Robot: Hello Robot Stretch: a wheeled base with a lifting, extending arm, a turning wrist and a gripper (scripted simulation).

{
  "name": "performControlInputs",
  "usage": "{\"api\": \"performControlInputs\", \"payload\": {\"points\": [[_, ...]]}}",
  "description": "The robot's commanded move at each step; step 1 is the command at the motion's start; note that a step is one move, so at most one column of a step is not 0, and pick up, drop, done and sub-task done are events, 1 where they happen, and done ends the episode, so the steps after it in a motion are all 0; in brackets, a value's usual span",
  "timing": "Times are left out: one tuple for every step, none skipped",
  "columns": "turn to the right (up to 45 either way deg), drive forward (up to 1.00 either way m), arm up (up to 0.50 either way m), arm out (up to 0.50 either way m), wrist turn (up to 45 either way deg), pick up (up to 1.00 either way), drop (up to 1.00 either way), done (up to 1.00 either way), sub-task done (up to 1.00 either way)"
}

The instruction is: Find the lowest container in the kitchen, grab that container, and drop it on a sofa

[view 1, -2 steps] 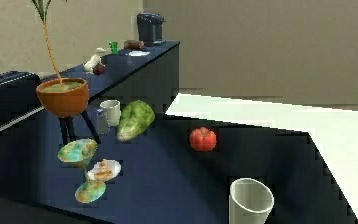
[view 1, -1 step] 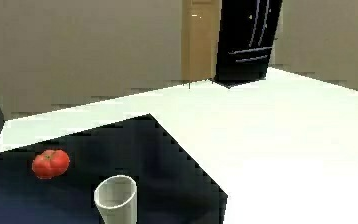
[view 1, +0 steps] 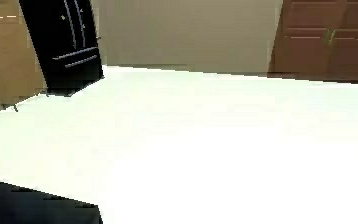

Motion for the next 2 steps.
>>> {"api": "performControlInputs", "payload": {"points": [[45.0, 0.00, 0.00, 0.00, 0.0, 0.00, 0.00, 0.00, 0.00], [9.0, 0.00, 0.00, 0.00, 0.0, 0.00, 0.00, 0.00, 0.00]]}}
